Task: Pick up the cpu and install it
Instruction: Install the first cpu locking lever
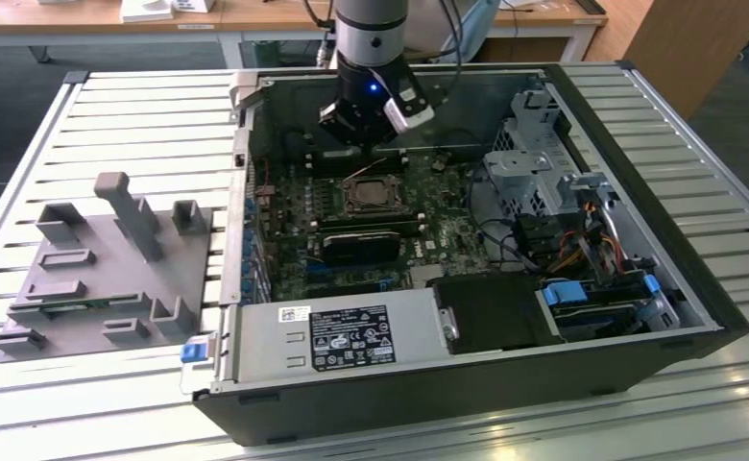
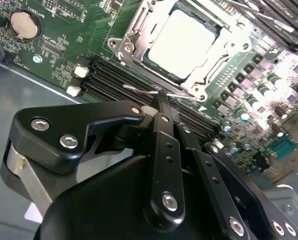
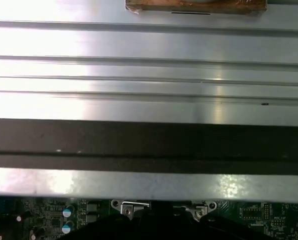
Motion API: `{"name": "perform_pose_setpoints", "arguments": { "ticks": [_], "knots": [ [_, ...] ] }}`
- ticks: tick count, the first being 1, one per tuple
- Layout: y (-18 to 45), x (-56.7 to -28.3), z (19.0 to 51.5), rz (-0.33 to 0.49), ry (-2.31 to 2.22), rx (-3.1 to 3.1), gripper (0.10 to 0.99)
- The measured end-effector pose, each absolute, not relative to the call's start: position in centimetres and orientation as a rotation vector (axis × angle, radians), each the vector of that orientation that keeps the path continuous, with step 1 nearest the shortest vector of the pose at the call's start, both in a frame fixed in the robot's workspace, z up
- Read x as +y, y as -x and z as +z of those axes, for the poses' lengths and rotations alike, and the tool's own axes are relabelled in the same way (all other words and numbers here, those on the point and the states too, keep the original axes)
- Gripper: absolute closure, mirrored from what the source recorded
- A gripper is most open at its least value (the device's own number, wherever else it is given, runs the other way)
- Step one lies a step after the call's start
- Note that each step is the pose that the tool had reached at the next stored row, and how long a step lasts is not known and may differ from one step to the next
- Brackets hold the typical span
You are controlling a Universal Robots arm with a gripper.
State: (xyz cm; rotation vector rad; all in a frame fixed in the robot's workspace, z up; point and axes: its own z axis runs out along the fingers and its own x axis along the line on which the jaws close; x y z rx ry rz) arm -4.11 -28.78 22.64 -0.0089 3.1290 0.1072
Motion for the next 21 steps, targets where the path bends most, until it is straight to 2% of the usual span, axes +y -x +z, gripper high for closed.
{"name": "perform_pose_setpoints", "arguments": {
  "ticks": [21],
  "knots": [
    [2.4,-28.3,21.4,0.106,-0.006,3.129,0.98]
  ]
}}
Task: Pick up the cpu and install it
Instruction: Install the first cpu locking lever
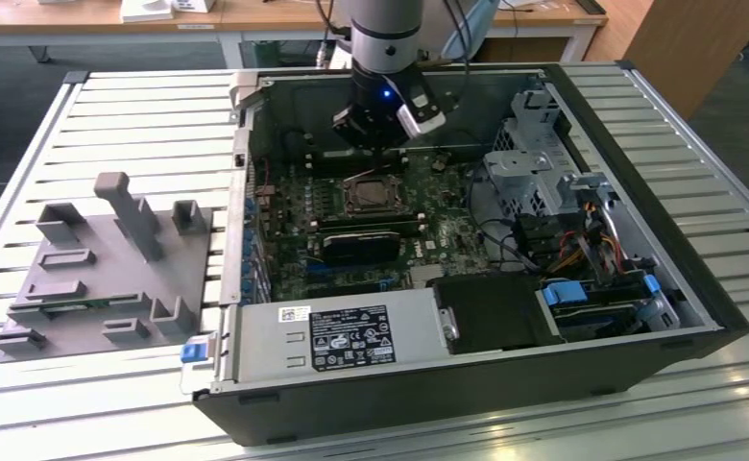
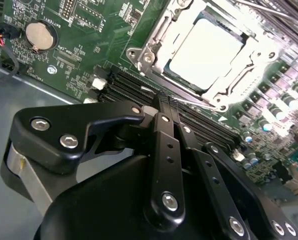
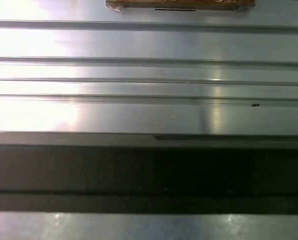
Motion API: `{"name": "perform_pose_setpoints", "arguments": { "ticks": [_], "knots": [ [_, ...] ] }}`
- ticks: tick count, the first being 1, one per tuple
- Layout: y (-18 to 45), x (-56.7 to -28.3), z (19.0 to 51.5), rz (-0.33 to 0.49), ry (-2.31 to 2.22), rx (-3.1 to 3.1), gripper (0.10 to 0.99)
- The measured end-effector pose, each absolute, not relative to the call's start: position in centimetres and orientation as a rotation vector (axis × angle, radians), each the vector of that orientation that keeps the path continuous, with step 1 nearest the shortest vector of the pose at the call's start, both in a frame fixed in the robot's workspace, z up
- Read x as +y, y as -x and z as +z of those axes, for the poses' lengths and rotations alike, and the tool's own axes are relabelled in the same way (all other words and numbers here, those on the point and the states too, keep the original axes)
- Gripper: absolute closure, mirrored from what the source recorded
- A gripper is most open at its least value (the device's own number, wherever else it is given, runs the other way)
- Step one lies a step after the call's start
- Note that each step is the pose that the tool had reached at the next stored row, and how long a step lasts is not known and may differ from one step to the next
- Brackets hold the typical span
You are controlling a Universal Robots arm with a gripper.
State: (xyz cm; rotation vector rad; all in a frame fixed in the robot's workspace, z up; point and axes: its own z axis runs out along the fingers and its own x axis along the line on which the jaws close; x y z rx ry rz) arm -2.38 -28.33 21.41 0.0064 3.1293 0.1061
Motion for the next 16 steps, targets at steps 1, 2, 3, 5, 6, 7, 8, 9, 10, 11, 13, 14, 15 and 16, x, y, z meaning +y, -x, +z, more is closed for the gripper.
{"name": "perform_pose_setpoints", "arguments": {
  "ticks": [1,2,3,5,6,7,8,9,10,11,13,14,15,16],
  "knots": [
    [2.3,-28.3,21.3,0.106,-0.006,3.129,0.98],
    [2.3,-28.3,21.2,0.106,-0.006,3.129,0.98],
    [2.2,-28.3,21.0,0.106,-0.006,3.13,0.98],
    [2.1,-28.3,20.7,0.105,-0.006,3.13,0.98],
    [2.1,-28.3,20.6,0.106,-0.006,3.13,0.98],
    [2.1,-28.3,20.5,0.105,-0.007,3.13,0.98],
    [2.1,-28.3,20.5,0.105,-0.007,3.13,0.98],
    [2.1,-28.3,20.4,0.105,-0.007,3.13,0.98],
    [2.1,-28.3,20.3,0.105,-0.006,3.13,0.98],
    [2.1,-28.3,20.2,0.105,-0.006,3.13,0.98],
    [2.1,-28.3,20.0,0.104,-0.006,3.13,0.98],
    [2.1,-28.3,20.0,0.104,-0.006,3.13,0.98],
    [2.1,-28.3,20.0,0.104,-0.007,3.13,0.98],
    [2.1,-28.3,20.0,0.104,-0.007,3.13,0.98]
  ]
}}
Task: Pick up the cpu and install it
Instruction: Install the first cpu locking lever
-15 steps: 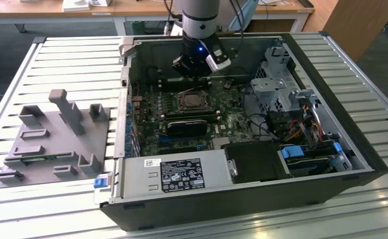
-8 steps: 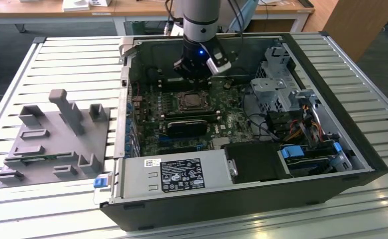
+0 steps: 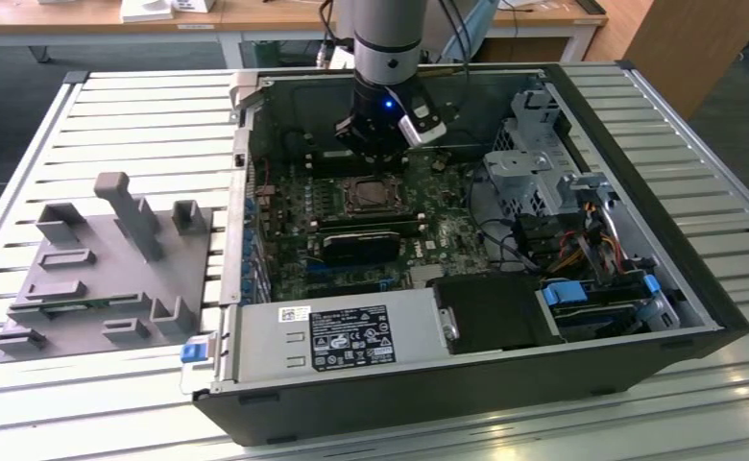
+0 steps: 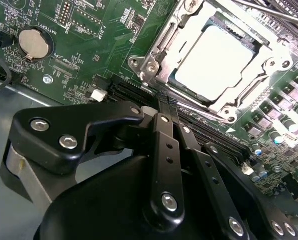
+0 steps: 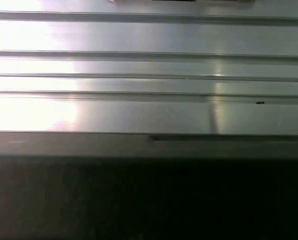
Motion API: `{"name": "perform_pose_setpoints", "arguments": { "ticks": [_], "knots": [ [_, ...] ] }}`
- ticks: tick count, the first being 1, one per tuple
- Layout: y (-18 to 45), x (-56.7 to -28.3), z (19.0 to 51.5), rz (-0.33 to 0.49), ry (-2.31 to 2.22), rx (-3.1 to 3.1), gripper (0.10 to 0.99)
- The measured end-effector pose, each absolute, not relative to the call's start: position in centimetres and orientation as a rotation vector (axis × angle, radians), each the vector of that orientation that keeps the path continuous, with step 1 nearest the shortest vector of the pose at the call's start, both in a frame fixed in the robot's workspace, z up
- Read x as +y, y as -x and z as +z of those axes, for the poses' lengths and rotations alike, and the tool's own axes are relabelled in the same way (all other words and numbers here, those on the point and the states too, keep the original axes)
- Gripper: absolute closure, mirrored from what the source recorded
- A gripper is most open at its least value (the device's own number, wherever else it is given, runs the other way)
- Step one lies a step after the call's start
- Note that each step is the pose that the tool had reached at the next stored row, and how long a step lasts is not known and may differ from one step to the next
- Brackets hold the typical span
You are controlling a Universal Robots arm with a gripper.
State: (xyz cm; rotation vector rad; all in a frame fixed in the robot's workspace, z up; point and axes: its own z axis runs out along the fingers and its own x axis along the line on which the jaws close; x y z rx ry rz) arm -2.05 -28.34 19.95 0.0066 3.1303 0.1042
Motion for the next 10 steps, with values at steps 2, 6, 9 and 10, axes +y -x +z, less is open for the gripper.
{"name": "perform_pose_setpoints", "arguments": {
  "ticks": [2,6,9,10],
  "knots": [
    [2.04,-28.33,19.97,0.104,-0.007,3.13,0.98],
    [2.04,-28.33,20.12,0.104,-0.006,3.13,0.98],
    [2.04,-28.33,20.11,0.092,-0.007,3.13,0.98],
    [2.04,-28.33,20.09,0.085,-0.006,3.131,0.98]
  ]
}}
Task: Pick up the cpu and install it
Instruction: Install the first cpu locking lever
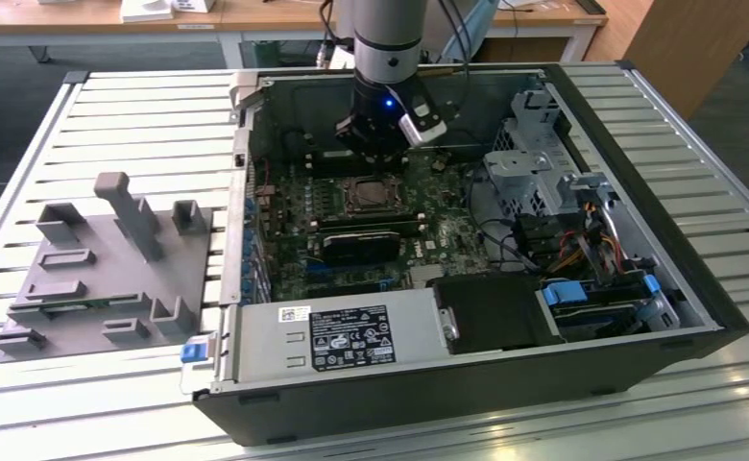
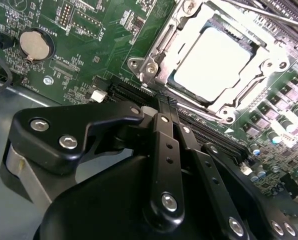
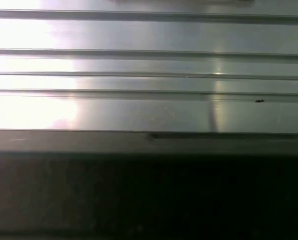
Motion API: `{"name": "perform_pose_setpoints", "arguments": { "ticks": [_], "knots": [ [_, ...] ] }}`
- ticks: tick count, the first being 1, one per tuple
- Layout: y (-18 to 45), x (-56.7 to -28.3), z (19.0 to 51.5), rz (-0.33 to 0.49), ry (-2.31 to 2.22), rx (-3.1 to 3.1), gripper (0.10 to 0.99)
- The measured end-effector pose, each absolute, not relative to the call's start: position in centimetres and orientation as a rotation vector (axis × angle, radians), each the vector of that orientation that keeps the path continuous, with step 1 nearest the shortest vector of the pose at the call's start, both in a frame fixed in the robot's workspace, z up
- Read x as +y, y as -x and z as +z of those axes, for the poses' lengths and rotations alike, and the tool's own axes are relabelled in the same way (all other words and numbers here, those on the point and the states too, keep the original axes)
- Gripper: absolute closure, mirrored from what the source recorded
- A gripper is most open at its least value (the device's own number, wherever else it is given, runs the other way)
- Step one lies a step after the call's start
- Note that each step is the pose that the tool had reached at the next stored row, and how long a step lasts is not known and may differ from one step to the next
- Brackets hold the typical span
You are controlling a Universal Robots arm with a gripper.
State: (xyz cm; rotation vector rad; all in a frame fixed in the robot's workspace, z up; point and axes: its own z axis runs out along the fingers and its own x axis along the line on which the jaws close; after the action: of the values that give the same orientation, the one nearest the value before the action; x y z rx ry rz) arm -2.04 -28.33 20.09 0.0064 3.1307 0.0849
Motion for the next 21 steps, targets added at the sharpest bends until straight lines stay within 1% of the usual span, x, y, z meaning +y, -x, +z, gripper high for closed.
{"name": "perform_pose_setpoints", "arguments": {
  "ticks": [6,13,21],
  "knots": [
    [2.0,-28.3,19.8,0.06,-0.006,3.131,0.98],
    [2.0,-28.3,19.7,0.067,-0.006,3.131,0.98],
    [2.0,-28.3,21.0,0.068,-0.006,3.131,0.98]
  ]
}}
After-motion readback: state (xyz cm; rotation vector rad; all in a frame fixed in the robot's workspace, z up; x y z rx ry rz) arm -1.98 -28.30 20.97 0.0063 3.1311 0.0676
